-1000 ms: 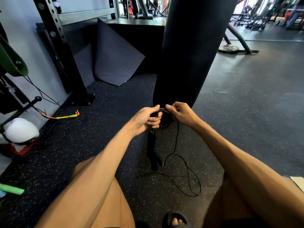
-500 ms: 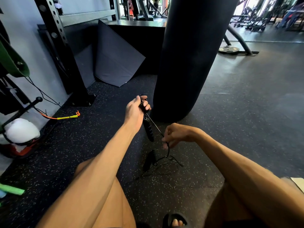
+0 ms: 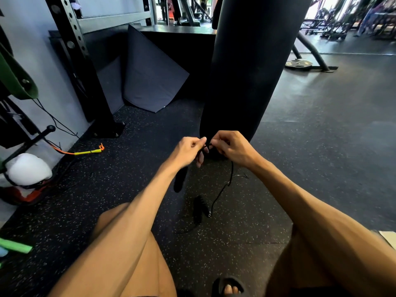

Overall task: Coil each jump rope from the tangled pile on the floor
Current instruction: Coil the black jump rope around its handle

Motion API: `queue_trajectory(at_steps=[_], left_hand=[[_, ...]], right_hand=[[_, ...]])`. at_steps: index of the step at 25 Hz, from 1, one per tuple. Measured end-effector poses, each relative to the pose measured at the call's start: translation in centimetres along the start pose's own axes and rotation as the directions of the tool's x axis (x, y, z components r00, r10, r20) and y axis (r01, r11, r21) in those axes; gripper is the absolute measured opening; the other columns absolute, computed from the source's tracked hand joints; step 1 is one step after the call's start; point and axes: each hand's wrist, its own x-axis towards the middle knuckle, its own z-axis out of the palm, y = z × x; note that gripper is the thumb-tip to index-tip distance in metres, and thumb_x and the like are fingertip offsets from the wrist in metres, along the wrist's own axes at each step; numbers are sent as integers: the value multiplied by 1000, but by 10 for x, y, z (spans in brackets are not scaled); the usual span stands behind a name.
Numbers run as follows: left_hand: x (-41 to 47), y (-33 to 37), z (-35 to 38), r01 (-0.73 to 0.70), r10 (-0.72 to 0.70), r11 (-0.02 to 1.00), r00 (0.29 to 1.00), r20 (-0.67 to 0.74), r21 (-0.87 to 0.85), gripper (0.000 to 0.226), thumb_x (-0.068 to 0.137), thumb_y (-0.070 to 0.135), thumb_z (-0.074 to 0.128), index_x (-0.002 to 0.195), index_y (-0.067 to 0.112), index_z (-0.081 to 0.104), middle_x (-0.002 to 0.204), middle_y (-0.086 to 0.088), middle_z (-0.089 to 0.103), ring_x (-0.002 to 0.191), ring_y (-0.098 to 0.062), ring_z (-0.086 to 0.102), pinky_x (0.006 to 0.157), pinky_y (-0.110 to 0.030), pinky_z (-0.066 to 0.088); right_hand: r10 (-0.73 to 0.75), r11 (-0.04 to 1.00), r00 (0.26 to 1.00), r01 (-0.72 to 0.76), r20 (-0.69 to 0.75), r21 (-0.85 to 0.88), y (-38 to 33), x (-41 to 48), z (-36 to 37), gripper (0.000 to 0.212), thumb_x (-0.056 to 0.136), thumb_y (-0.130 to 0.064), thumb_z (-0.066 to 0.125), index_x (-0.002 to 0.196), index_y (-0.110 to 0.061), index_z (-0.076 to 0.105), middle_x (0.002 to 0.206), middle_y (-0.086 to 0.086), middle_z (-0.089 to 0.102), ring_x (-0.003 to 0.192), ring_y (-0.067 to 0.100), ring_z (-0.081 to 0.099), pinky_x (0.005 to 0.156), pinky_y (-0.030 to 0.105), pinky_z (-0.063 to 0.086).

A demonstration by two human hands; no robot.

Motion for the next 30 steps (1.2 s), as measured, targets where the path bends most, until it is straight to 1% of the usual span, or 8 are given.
queue_trajectory(at_steps=[4,10,15,19,22,24,27,30], left_hand=[[-6,10,9,157,-91,957,961,262,-243,60,105,45,30,71,3,57,42,0,33,35,-12,28,42,-23,30],[-10,20,11,226,-31,809,938,344,-542,42,103,35,40,69,11,49,45,5,20,40,-10,15,47,-26,24],[-6,19,4,225,-33,567,968,250,-793,35,103,30,37,77,10,51,51,6,20,43,-9,17,52,-26,23],[2,15,-5,76,-109,364,993,38,-928,35,105,27,32,88,7,55,59,3,30,50,-10,27,62,-27,30],[8,11,-9,-91,-189,453,962,-196,-887,33,107,22,31,92,4,55,64,-1,38,53,-11,36,61,-26,34],[10,7,-13,-151,-195,666,910,-367,-731,31,107,20,34,92,3,56,64,-3,43,52,-11,43,58,-25,39],[14,-7,-16,-118,-70,931,872,-485,-345,28,105,20,39,93,2,58,62,-5,56,50,-14,55,57,-27,48],[15,-15,-13,-41,-32,980,933,-358,-194,28,104,20,44,91,-1,58,63,-11,64,49,-20,61,54,-30,51]], right_hand=[[39,999,992,-37,-121,24,9,4,2,18,97,-22,59,85,-11,67,67,-4,59,58,8,52,55,27,43],[230,959,969,-209,-94,192,26,2,8,40,97,-42,56,87,-3,63,67,0,52,60,9,47,54,24,38],[436,833,874,-482,213,272,26,-7,17,58,103,-52,31,88,-6,61,67,10,61,63,20,60,64,32,48],[478,803,720,-591,503,82,33,-15,29,50,104,-48,35,93,-5,58,77,17,72,69,21,69,70,34,51],[471,810,602,-584,645,-47,34,-20,32,36,104,-28,47,84,-3,62,81,18,74,71,23,72,68,33,54],[469,794,594,-607,654,-18,29,-22,31,30,103,-21,49,87,1,60,77,19,71,65,26,71,64,35,57],[379,863,739,-499,558,75,16,-20,27,19,101,-17,51,94,-1,57,73,13,62,60,20,61,56,31,53],[219,949,878,-293,426,116,5,-13,17,22,101,-18,52,95,0,62,69,5,57,63,18,53,57,28,45]])
